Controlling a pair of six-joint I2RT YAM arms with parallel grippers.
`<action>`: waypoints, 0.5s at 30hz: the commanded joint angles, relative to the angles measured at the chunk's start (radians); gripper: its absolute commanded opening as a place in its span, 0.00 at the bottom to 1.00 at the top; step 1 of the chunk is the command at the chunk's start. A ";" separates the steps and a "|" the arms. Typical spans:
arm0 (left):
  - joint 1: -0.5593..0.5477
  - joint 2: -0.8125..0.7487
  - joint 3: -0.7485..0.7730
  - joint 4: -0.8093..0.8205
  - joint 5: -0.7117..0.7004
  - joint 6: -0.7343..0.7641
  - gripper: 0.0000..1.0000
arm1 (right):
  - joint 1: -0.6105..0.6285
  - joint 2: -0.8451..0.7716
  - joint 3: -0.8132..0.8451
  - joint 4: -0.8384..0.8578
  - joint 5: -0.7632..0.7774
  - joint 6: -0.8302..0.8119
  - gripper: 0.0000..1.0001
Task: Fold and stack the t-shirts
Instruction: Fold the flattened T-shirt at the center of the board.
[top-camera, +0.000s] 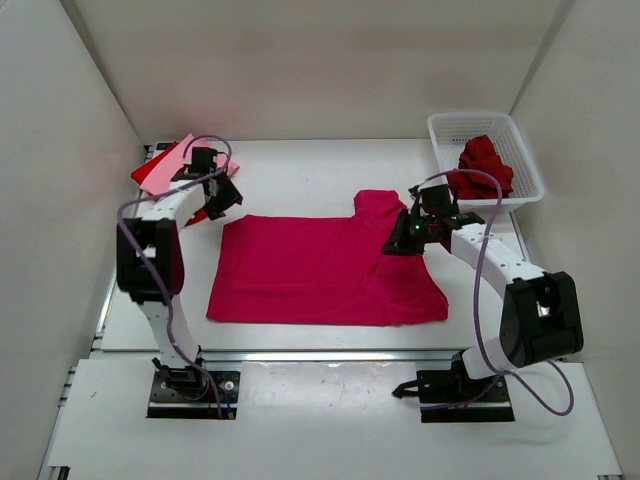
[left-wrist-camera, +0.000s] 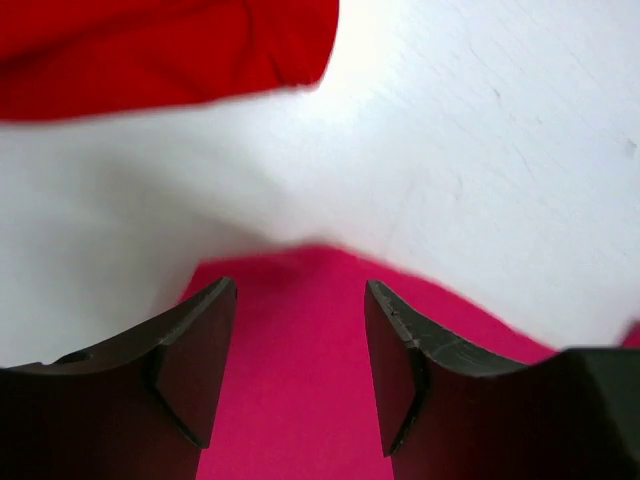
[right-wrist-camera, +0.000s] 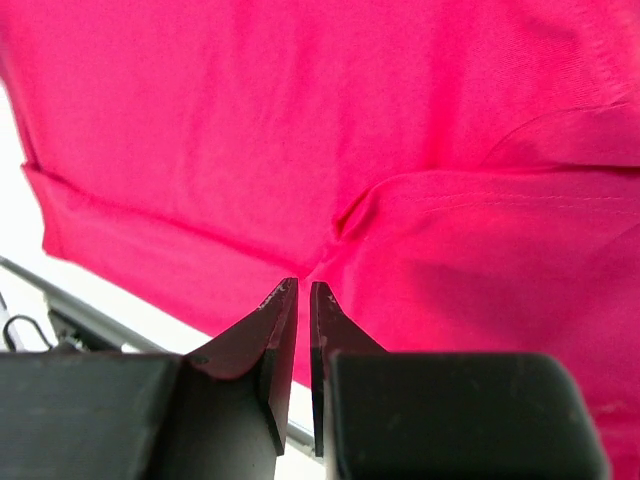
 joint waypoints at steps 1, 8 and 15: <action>-0.021 0.103 0.129 -0.052 -0.104 0.053 0.64 | 0.014 -0.058 0.006 -0.021 -0.042 -0.022 0.08; -0.019 0.235 0.226 -0.101 -0.104 0.092 0.58 | 0.018 -0.089 0.003 -0.038 -0.061 -0.008 0.08; -0.048 0.157 0.057 -0.047 -0.072 0.101 0.36 | -0.035 -0.086 0.012 -0.030 -0.074 -0.005 0.09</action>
